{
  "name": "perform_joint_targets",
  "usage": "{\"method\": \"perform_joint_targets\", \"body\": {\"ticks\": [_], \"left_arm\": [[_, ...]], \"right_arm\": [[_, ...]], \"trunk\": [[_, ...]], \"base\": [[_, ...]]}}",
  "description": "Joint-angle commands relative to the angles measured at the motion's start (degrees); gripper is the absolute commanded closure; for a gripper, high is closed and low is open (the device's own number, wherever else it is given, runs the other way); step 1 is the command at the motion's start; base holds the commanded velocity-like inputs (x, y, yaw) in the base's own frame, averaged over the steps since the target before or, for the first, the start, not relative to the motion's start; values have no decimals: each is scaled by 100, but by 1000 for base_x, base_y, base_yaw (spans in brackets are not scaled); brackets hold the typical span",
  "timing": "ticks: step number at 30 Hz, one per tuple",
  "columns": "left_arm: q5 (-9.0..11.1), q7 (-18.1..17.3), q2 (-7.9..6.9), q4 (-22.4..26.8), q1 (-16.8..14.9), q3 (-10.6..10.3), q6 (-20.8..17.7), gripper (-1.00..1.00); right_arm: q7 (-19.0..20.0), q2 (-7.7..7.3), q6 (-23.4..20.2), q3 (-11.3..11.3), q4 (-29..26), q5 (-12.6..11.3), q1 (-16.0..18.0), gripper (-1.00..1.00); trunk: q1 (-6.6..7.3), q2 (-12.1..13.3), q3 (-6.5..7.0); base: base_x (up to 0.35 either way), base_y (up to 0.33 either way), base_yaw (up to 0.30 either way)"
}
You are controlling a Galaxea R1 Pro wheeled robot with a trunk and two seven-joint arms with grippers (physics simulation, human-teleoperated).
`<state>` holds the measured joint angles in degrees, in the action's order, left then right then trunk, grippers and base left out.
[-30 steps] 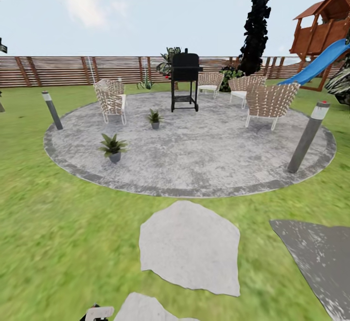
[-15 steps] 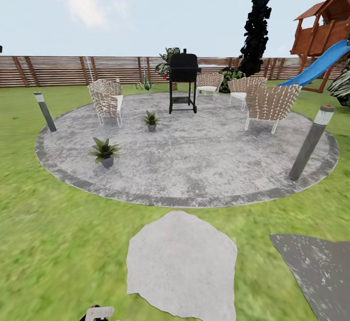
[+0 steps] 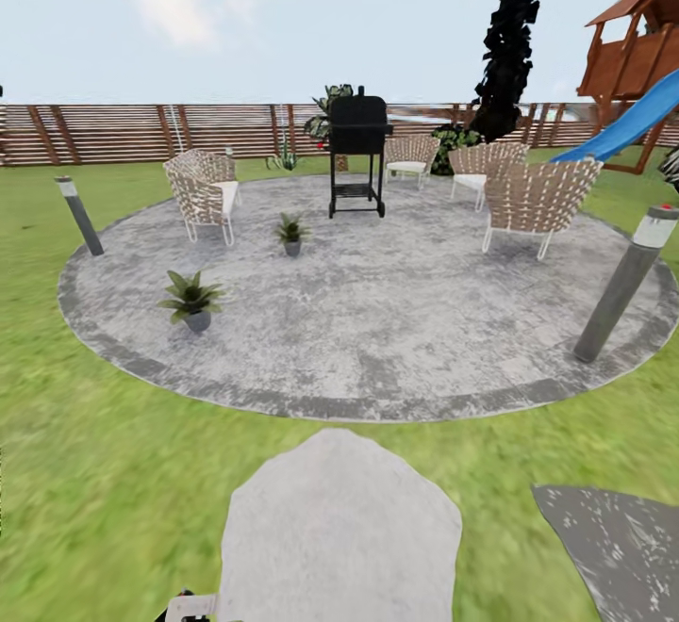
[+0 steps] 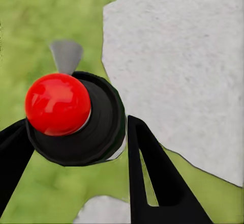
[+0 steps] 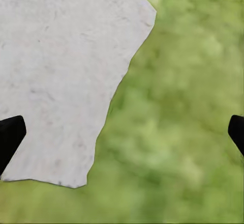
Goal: Pick up the pesticide atomizer in the garden and spray insectifuge to fully cover both potted plants in the garden.
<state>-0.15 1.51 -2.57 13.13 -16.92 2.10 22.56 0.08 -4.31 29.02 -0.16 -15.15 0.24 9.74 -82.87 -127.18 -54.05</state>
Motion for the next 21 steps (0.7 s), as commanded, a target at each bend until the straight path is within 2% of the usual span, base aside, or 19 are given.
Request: {"method": "perform_joint_targets", "body": {"ticks": [1, 21], "left_arm": [[-2, -1, 2, -7, -5, 19, 20, 100], [-2, -2, 2, -5, -5, 19, 20, 100]], "right_arm": [[1, 0, 16, -2, 3, 3, 2, -100], [1, 1, 18, 7, 3, 3, 2, -100]], "trunk": [[-2, -2, -5], [-2, -2, -5]], "base": [[313, -136, 232], [318, -125, 274]]}}
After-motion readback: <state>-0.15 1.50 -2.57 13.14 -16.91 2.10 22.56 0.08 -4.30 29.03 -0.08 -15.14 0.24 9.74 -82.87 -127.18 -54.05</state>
